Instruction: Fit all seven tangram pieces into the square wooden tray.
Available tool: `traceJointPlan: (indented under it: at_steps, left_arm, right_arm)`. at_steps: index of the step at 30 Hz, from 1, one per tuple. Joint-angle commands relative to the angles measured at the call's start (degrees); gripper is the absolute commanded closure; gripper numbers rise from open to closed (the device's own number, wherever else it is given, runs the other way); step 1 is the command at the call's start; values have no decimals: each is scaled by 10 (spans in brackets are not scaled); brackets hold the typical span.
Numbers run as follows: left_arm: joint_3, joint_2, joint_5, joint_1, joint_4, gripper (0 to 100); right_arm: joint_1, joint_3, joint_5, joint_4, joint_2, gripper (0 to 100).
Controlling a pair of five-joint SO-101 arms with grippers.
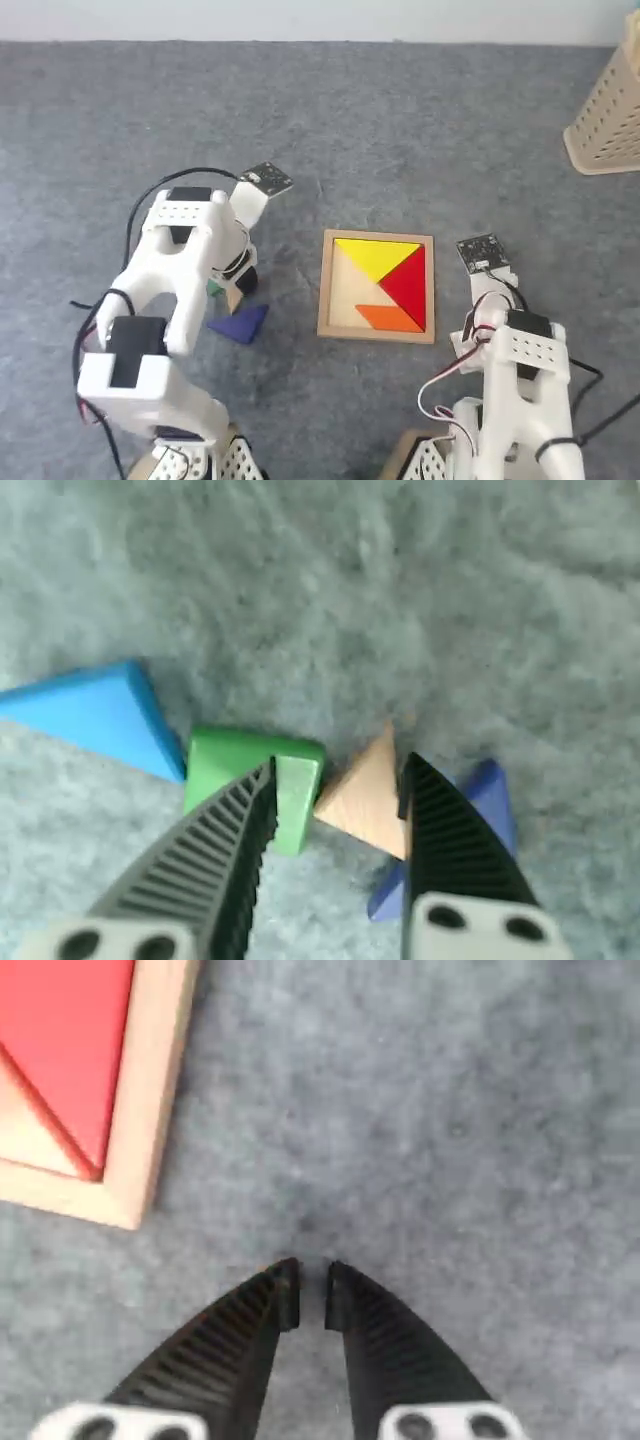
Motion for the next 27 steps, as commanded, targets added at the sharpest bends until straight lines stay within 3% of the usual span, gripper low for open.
traceJointPlan:
  at_steps: [1, 6, 12, 16, 27]
  left_arm:
    - [4, 33, -2, 15, 3, 810]
    - [20, 16, 28, 18, 6, 839]
    - [49, -95, 105, 21, 10, 808]
    - [93, -145, 120, 21, 9, 808]
    - [86, -84, 139, -34, -33, 808]
  right_arm:
    - [7, 0, 5, -12, -12, 916]
    - [7, 0, -7, -13, -12, 916]
    - [7, 0, -8, -13, -12, 917]
    - [7, 0, -7, -13, -12, 917]
    - [7, 1, -7, -13, -12, 917]
